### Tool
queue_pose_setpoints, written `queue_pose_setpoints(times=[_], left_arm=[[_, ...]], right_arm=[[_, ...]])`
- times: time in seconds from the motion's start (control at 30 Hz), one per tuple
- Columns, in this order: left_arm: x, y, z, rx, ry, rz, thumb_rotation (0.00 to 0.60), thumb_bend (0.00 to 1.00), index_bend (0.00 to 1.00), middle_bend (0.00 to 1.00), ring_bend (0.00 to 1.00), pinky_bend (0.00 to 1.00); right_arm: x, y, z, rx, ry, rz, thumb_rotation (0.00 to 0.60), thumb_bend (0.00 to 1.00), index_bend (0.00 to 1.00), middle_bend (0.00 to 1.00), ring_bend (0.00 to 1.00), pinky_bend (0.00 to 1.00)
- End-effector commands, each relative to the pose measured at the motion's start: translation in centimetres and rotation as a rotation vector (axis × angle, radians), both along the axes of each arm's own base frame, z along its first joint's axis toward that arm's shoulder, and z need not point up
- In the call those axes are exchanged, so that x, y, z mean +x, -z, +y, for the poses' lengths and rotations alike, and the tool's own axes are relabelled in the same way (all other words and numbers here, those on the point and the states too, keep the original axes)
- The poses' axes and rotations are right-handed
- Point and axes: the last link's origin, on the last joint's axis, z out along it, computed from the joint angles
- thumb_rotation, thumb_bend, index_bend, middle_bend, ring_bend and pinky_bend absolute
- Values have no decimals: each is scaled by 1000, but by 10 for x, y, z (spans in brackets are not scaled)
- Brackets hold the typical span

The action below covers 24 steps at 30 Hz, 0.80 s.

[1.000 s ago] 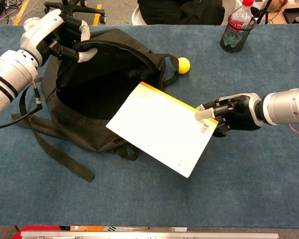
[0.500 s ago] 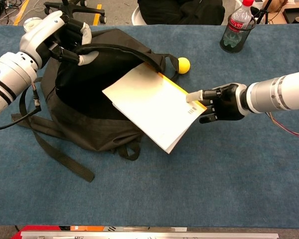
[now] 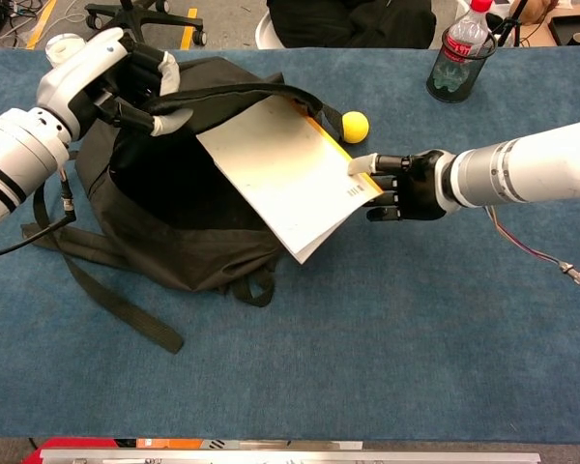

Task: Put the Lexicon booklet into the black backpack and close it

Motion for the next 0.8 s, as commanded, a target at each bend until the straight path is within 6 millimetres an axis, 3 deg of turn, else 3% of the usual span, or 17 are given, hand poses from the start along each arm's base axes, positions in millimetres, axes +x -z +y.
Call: queue_pose_setpoints(times=[0.03,0.23,0.4,0.8], left_arm=[[0,-1,1,4,1,0,600,328,735,800,773,938],[0,-2,5,16,-11,-12,600,328,736,800,773,938],[2,-2,3,12,1,-13,600,328,736,800,772,938],[5,-1,-6,-2,32,4,600,328,737,800,773,937]], right_arm=[[-1,6,10,32,-11,13,600,699,883,789,666,817],[-14,12,23,76,27,31,600,700,883,789,665,817],[-21,16,21,72,78,25,600,711,883,789,666,819],[12,29,4,43,74,-23,600,721,883,789,665,824]])
